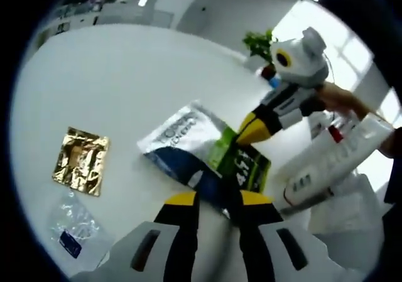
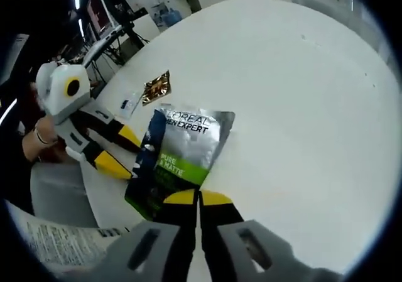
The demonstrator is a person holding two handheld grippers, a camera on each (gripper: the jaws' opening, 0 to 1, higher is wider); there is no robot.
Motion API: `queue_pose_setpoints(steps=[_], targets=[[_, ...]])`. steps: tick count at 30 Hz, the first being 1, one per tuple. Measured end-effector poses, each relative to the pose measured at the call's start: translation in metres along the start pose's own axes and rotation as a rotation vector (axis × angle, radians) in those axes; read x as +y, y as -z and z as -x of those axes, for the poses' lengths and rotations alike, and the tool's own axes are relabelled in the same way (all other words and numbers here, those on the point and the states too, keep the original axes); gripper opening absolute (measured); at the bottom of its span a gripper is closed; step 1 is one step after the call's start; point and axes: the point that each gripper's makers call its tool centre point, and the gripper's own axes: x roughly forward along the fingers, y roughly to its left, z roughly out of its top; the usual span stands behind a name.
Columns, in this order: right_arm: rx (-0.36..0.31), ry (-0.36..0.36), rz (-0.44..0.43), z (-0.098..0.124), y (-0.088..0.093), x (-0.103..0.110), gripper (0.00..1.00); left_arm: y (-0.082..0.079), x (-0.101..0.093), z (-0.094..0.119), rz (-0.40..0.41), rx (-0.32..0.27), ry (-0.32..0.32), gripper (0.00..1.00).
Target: Arrange the skincare products in the storage area until every visible bottle or jar stands upright without overlapping.
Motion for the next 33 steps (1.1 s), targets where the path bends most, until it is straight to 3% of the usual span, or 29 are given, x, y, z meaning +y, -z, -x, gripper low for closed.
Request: queue_pose_setpoints(steps=[5,9,14,18,21,26,33], targets=[[-0.078,-0.026,0.004,0.009,-0.015,0.007,0.01,-0.019,-0.004,0.016,0.040,-0.086,0.014,0.18],[-0.125,-0.058,0.000,0.016,-0.022,0.016,0.01,-0.041,-0.004,0.027,0.083,-0.188,0.012,0.18],[-0.172,-0.089,-0.010,0.022,-0.030,0.024,0.01,-0.051,-0.006,0.037,0.093,-0.232,0.035,0.13],[-0.200,-0.133,-0.022,0.024,-0.038,0.034,0.01,-0.063,-0.018,0.045,0.095,-0.291,0.081,0.07],[-0.235,-0.173,-0.018,0.027,-0.051,0.048,0.01,-0.064,-0.023,0.041,0.056,-0.280,0.077,0.07],[-0.206,-0.148,0.057,0.028,-0.055,0.056,0.01,-0.063,-0.028,0.040,0.035,-0.268,0.083,0.02],[-0.220,-0.126,0.111,0.035,-0.061,0.063,0.01,-0.066,-0.029,0.052,0.039,-0.294,0.084,0.00]])
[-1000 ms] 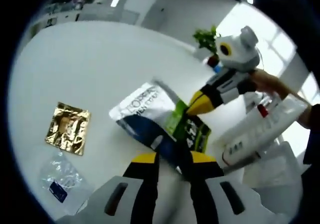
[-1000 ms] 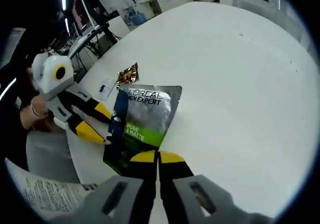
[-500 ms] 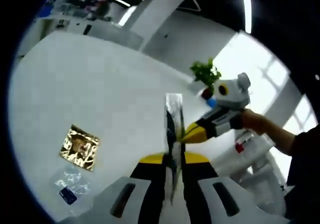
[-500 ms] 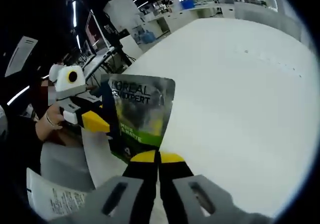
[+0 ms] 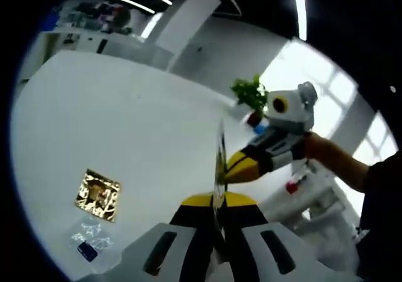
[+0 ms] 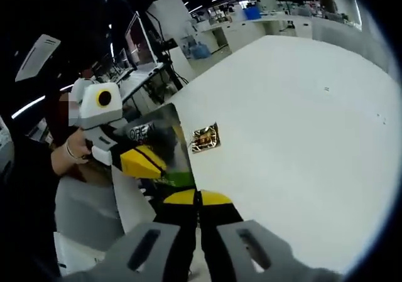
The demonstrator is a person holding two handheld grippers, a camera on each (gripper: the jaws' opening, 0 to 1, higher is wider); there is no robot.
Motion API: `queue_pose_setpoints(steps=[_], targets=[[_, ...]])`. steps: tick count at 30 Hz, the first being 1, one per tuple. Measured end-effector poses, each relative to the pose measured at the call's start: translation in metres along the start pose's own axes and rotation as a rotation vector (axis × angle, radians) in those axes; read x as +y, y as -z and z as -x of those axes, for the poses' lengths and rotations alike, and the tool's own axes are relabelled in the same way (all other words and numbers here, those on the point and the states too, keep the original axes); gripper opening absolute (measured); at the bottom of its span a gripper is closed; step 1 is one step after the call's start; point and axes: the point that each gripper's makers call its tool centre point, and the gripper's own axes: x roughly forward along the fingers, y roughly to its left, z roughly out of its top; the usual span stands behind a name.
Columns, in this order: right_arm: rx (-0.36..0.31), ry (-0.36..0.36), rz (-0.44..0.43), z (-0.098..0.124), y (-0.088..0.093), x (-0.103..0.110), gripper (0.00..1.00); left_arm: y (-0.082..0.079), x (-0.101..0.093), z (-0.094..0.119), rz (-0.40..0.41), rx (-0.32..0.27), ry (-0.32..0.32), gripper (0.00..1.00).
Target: Arrange the skincare products in the storage area until every visible bottle or jar stands upright without overlapping.
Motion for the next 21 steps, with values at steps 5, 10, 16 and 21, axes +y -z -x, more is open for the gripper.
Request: queue_pose_setpoints(steps=[5,10,16,21], targets=[[0.017,0.021,0.075,0.001,-0.003,0.005,0.01,-0.002,-0.004,0.004,-0.039,0.003,-0.003,0.00],[-0.025,0.064,0.102,0.010,-0.020,0.007,0.12,-0.007,-0.004,0.013,-0.145,0.006,-0.045,0.00],[-0.056,0.095,0.166,0.023,-0.041,0.020,0.16,-0.017,-0.011,0.022,-0.163,-0.020,-0.025,0.00],[-0.074,0.134,0.198,0.036,-0.049,0.032,0.19,-0.013,-0.013,0.027,-0.222,0.020,-0.044,0.00]])
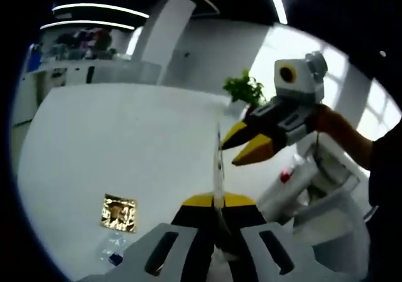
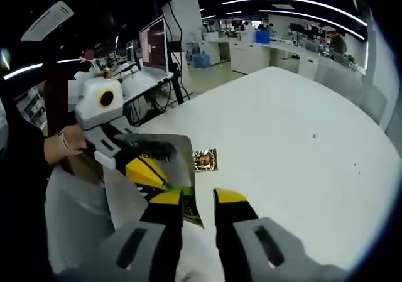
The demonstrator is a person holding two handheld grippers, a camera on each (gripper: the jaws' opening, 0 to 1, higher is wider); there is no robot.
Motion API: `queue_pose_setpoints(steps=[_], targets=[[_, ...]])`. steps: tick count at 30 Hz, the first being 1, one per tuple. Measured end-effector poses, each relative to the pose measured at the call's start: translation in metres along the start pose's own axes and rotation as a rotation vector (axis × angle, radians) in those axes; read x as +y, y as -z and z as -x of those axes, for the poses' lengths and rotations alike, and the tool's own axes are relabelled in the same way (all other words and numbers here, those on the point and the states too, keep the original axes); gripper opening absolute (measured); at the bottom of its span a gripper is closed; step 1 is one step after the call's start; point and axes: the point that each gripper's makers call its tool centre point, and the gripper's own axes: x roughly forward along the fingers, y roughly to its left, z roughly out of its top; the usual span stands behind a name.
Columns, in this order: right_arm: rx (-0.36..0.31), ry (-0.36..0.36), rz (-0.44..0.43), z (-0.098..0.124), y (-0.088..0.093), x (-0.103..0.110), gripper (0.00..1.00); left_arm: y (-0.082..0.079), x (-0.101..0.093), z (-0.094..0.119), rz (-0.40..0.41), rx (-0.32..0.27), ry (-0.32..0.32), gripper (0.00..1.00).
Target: Arrange the skincare products in the storage area until every visible bottle or jar stands upright without overlapping.
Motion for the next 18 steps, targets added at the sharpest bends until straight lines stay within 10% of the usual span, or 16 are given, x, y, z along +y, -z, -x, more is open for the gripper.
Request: queue_pose_setpoints(steps=[18], targets=[[-0.078,0.028,0.001,0.035,-0.011,0.043,0.29,0.013,-0.012,0.016,-0.033,0.072,0.003,0.00]])
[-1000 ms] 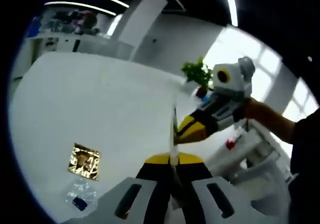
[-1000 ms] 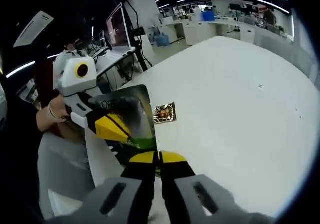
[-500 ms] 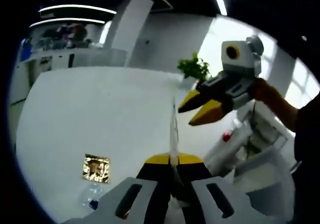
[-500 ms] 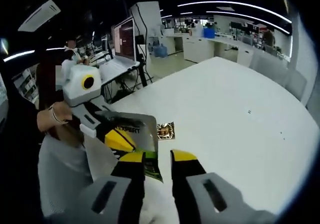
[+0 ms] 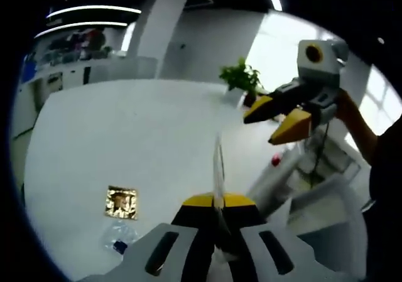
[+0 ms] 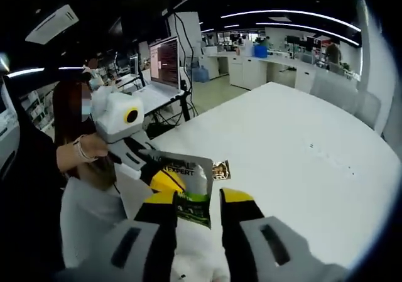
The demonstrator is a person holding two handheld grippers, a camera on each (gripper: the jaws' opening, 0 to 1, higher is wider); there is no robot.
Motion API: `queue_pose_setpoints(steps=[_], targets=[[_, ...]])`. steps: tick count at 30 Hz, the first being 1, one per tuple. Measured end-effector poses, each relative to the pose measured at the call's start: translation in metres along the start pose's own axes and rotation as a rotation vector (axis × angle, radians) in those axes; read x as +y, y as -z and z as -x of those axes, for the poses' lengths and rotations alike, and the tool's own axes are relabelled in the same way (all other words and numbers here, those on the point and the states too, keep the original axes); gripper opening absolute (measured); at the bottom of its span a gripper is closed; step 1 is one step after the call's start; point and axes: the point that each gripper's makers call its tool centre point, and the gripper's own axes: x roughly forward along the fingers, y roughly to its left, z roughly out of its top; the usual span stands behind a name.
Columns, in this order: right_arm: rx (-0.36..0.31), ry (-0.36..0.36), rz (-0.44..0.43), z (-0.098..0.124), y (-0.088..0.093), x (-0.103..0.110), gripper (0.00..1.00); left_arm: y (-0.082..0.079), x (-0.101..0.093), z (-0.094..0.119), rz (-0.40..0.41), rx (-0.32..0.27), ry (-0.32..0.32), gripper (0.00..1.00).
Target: Arrange the skincare products in the storage area until every visible bottle or jar stands upright without overlapping.
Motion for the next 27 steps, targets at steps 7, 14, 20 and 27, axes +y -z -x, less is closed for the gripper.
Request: queue_pose_setpoints(steps=[7,14,20,27], targets=[[-0.020,0.003,0.017,0.008,-0.005,0.014,0.29,0.001,-0.005,0.008,-0.010,0.008,-0.003,0.00],[-0.024,-0.016,0.047,0.010,-0.006,0.030,0.29,0.007,-0.010,0.018,-0.018,0.017,-0.010,0.00],[-0.034,-0.031,0.056,0.016,-0.005,0.047,0.29,0.013,-0.015,0.028,-0.019,0.025,-0.014,0.00],[-0.052,-0.057,0.052,0.022,0.001,0.071,0.28,0.021,-0.025,0.039,-0.026,0.028,-0.014,0.00]])
